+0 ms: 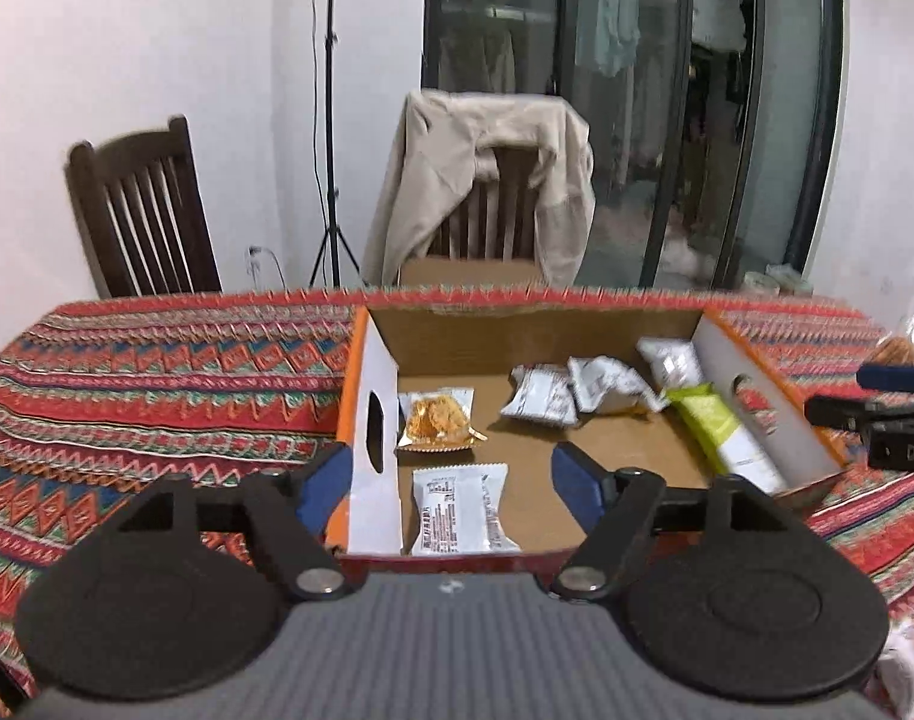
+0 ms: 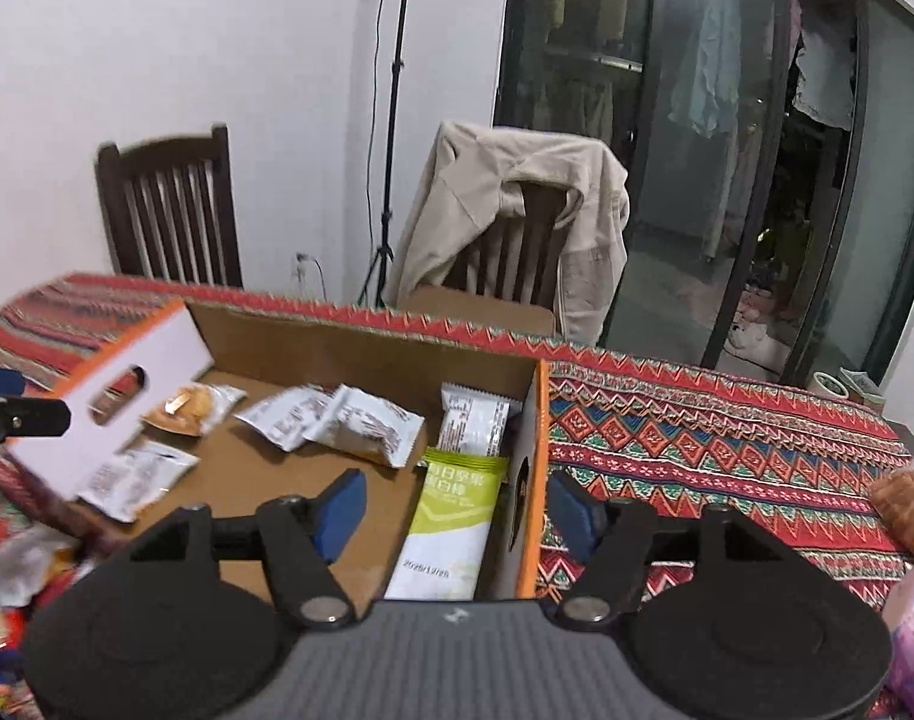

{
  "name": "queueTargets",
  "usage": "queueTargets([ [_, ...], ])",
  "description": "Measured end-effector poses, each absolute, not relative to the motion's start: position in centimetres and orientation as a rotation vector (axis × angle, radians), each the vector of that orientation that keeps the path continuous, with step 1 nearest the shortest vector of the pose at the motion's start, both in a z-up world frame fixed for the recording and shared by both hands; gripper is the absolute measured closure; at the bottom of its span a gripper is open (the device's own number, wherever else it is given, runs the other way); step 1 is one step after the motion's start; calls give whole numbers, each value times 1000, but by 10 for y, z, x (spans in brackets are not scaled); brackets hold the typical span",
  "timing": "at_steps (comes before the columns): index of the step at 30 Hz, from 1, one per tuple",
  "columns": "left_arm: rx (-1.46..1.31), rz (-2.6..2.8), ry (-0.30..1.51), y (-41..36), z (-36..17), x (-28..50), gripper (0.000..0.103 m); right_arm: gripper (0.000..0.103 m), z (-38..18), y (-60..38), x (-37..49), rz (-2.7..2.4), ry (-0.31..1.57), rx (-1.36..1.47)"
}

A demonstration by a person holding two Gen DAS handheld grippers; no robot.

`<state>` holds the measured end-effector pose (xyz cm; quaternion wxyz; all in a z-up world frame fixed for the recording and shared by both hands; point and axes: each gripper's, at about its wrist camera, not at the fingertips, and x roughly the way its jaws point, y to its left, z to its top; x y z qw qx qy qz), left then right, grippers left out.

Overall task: Organize snacks
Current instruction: 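Withdraw both tools from the box toward the remaining snacks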

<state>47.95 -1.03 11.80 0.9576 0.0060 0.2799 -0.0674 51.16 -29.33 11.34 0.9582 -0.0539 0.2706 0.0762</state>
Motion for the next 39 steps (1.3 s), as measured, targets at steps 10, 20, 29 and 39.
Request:
queueTargets([
  [10,-17,-161,419,-8,144,383,12,19,150,-316,408,218,449,-61],
  [20,9,-139,356,-9,129,298,5,8,147,-317,323,272,393,-61],
  [29,6,-155,382,2,94,247,0,3,106,-308,259,283,390,-31],
  [39,16,-151,506,2,56,241,0,3,39,-310,235,278,555,70],
])
